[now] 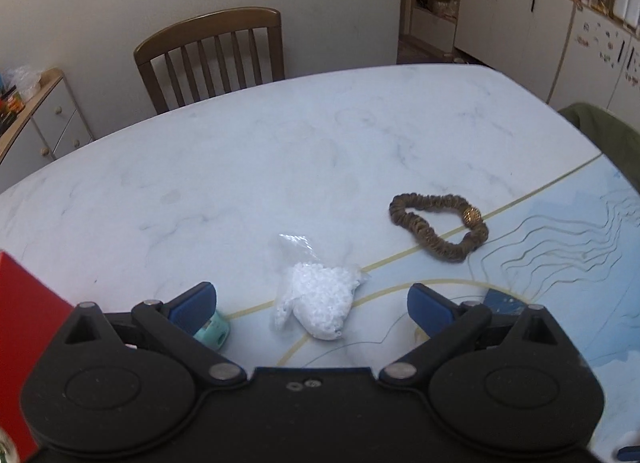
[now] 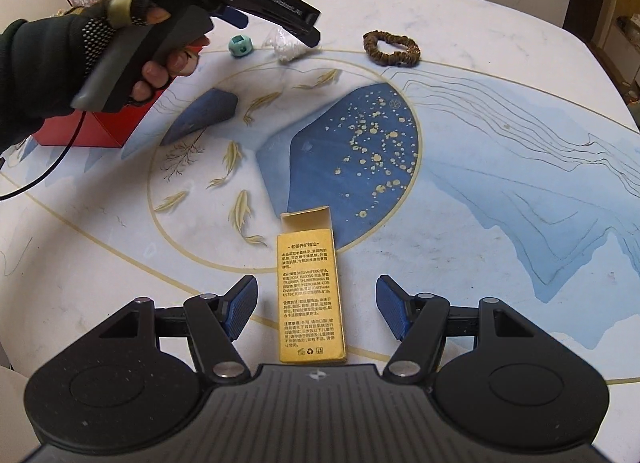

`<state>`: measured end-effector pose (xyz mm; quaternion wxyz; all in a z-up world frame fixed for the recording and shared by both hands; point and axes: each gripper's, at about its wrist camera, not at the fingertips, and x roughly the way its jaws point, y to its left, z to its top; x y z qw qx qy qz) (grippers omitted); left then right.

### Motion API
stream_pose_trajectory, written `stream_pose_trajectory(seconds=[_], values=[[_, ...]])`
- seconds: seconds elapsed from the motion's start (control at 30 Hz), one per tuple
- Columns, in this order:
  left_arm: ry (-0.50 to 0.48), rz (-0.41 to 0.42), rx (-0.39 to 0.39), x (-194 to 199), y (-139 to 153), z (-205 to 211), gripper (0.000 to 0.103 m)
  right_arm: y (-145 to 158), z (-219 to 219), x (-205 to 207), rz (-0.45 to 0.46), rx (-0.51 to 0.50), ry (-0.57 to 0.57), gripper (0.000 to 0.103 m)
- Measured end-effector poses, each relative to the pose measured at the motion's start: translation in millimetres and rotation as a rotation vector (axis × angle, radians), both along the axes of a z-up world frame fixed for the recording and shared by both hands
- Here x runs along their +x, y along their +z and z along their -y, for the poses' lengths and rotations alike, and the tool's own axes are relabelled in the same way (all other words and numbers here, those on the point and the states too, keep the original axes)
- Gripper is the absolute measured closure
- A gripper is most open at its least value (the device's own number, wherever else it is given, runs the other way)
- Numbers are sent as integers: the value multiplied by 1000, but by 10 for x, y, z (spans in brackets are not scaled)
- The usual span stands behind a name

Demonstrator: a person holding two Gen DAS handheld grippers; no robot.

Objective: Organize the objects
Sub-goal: 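Move both tools back from the box toward the remaining items, then grasp the yellow printed box with the right tool while the left tool grasps the white bead bag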

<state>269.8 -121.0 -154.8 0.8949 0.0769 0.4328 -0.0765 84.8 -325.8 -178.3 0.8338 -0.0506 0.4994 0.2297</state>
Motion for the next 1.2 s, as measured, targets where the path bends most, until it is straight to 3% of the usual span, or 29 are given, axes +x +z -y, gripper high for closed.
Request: stream_pose_trajectory(seconds=[0.17,0.6,0.7,1.0,1.2], values=[[12,-15,15,66,-100,20,9,-31,-48,40,-8,-10,9,42],[7,-33,6,108,-140,13,48,-22,-127,56,6,-56,30,71],[5,-36,-3,89,-127,20,59,-15,-153,28,11,-71,33,72],[3,-41,-24,-62,-27,-24,67,18,-136,-7,6,-67,-22,73],[9,-31,-67,-320,242,-91,67,209,-68,-8,15,-5,-86,73]])
